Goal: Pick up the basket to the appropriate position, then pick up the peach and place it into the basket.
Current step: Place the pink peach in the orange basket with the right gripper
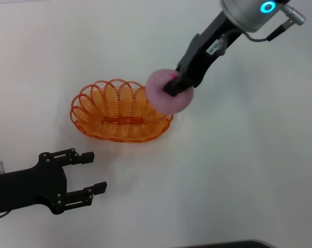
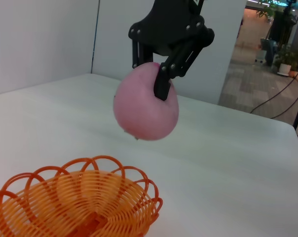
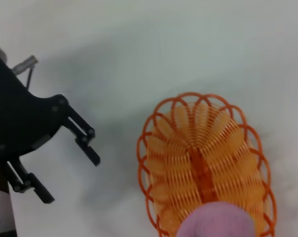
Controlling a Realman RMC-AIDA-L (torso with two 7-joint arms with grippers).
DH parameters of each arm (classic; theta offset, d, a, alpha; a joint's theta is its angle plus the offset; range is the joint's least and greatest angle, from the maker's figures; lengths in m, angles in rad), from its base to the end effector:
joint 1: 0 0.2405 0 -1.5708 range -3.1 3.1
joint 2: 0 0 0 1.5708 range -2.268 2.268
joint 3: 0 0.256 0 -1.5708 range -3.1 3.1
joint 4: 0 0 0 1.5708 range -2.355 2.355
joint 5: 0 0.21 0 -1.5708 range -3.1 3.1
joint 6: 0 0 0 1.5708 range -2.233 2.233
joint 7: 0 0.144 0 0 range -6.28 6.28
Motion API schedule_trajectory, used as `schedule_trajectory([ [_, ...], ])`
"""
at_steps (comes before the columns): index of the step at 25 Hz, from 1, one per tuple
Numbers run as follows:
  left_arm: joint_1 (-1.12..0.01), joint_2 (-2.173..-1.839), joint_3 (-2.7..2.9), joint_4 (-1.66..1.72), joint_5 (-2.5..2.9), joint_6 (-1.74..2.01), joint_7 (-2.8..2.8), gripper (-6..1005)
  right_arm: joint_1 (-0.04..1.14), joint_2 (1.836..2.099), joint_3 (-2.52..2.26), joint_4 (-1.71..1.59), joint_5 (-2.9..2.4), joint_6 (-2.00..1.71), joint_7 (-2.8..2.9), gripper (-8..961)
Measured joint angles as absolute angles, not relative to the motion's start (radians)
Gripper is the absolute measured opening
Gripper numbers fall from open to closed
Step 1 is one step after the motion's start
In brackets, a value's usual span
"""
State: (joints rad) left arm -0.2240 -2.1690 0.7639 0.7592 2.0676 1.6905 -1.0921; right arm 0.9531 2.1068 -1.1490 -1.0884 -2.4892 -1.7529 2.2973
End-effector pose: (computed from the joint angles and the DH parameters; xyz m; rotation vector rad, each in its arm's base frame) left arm -0.3091 0.2226 -0.0310 -2.8345 -0.4908 -0.6410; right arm 0.0988 0.3742 -0.0132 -3.0077 0.6597 -0.4190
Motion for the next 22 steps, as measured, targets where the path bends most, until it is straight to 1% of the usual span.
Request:
schedule_trajectory([
  [12,-0.224,-2.169,0.764,0.759,2.069,1.69,-1.09,703,0.954,2.111,-1.335,-1.06,-2.441,-1.576,2.299,170],
  [22,-0.224,-2.169,0.765,0.758,2.069,1.691,-1.09,704,0.974,2.109,-1.469,-0.938,-2.379,-1.405,2.292,173],
])
